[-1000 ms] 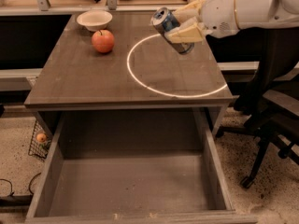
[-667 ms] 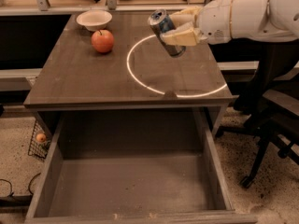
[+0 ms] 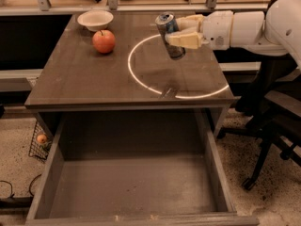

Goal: Place redbull can upright

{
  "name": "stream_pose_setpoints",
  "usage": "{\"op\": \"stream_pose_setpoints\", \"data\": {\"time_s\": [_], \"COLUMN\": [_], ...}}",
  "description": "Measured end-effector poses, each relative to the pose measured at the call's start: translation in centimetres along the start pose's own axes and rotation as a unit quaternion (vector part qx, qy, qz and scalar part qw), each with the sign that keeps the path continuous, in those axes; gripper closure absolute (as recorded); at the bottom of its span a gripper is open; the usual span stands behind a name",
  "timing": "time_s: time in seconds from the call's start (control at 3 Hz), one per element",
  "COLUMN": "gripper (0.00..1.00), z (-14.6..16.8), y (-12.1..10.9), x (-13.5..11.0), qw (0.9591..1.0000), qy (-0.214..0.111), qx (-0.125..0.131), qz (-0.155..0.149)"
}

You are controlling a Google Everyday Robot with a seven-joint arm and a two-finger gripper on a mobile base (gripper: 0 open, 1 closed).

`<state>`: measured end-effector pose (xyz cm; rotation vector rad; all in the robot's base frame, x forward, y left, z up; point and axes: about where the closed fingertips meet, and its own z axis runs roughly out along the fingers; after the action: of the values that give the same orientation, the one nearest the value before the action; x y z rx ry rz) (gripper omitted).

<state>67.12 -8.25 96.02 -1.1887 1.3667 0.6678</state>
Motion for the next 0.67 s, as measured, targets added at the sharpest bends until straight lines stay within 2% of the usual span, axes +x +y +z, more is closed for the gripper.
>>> {"op": "stream_pose_setpoints", "data": {"time_s": [0.33, 0.67], "gripper": [1.0, 1.0], "z": [-0.1, -0.2], "y": [-0.8, -1.2], "x": [1.7, 3.2], "qw": [0.9996, 0.9981], "qy": [-0.002, -0.032], "qx": [0.003, 0.01], "qz": [0.027, 0.052]}}
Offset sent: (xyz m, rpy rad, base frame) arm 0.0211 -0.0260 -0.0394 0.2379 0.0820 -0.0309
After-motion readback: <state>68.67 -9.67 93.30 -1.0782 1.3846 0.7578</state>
